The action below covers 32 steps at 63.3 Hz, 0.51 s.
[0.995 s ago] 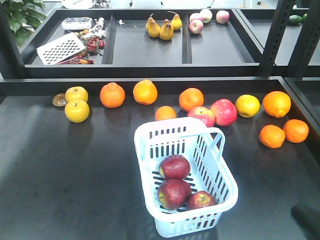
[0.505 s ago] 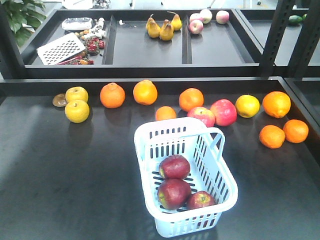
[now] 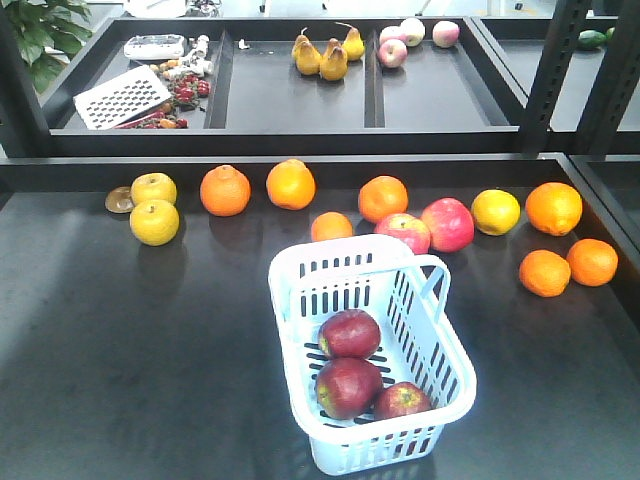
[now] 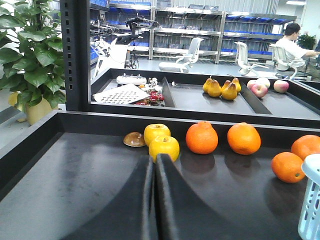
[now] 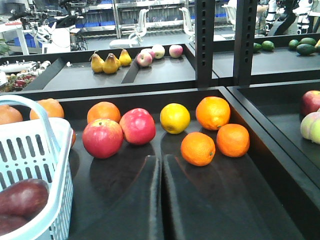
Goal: Pick three apples into basket with both arms
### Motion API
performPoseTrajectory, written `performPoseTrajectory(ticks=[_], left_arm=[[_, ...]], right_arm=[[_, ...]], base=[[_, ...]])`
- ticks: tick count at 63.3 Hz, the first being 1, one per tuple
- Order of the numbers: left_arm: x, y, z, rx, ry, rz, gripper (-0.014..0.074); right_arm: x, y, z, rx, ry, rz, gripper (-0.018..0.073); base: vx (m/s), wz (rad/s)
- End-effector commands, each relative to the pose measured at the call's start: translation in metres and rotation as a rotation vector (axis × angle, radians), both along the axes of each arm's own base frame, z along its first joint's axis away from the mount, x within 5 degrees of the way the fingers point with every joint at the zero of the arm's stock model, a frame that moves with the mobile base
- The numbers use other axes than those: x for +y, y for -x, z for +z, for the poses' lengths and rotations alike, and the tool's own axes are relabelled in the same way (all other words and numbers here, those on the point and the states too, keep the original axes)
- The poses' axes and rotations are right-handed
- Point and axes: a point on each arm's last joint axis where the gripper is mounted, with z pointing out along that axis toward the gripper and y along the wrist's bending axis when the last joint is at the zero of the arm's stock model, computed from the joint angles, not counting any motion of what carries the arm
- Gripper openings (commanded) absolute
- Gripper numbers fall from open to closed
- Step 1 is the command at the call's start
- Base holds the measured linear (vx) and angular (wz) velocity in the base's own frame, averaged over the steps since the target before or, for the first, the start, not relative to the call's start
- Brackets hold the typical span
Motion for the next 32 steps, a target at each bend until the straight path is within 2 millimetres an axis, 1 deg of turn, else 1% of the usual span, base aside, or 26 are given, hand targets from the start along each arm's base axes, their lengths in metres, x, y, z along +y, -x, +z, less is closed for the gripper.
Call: performPoseTrajectory(ticks=[1,32], left_arm=[[0.0003,0.0010,0.0039,-0.075,0.005,0.004,-0.0006],[0.0003,0.0010,0.0039,-0.075,0.005,0.004,-0.0006]], right_arm=[[0.0001,0.0000,0.0030,-0.080,0.014,0.000,-0.0005],[0.0001,0.0001,0.0033,-0.080,0.014,-0.001,-0.0005]], base=[[0.00,0.00],[0.00,0.00]])
